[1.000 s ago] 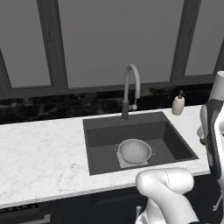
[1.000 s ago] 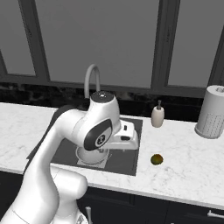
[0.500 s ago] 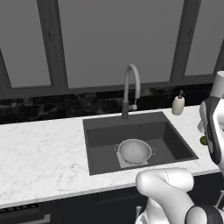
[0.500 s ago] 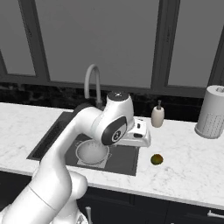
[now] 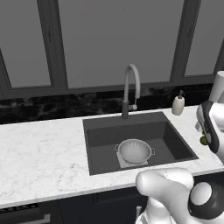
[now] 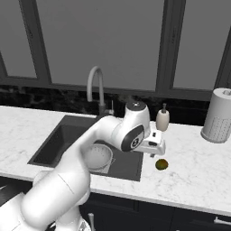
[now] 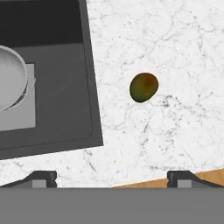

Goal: Put the colander in the sink, put the mango in the colander, and turn on the sink faucet and pour water over the colander.

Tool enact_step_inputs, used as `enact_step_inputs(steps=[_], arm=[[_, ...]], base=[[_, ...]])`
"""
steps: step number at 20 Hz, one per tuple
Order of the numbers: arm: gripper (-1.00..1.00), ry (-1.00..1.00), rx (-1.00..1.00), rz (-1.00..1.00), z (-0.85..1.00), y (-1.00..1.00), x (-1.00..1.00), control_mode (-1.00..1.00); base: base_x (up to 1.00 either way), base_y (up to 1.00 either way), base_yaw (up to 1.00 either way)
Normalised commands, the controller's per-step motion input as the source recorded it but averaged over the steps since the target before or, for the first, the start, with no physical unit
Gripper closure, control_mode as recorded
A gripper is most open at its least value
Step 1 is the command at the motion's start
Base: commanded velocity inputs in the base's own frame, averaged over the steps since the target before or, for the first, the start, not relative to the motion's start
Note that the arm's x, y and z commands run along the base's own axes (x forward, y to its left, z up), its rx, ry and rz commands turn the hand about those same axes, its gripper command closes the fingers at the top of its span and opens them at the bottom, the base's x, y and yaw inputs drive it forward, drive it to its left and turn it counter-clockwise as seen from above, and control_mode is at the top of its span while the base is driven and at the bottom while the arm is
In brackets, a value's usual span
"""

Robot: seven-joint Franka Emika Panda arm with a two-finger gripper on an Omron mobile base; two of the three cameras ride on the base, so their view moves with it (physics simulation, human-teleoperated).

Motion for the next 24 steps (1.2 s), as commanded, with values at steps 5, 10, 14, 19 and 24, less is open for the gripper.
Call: enact_step_inputs(steps=[5,10,14,19,24], arm=[[-1.0,0.0,0.03,-0.09,-0.42,-0.33,0.44,-1.0],[-1.0,0.01,0.0,-0.08,-0.23,-0.2,0.4,-1.0],[-1.0,0.0,0.0,-0.04,-0.27,-0.28,0.3,-1.0],[-1.0,0.0,0.0,-0.02,-0.33,-0.32,0.16,-1.0],[-1.0,0.0,0.0,-0.02,-0.36,-0.27,0.14,-1.0]], base=[[0.0,0.0,0.0],[0.0,0.0,0.0],[0.0,0.0,0.0],[0.0,0.0,0.0],[0.0,0.0,0.0]])
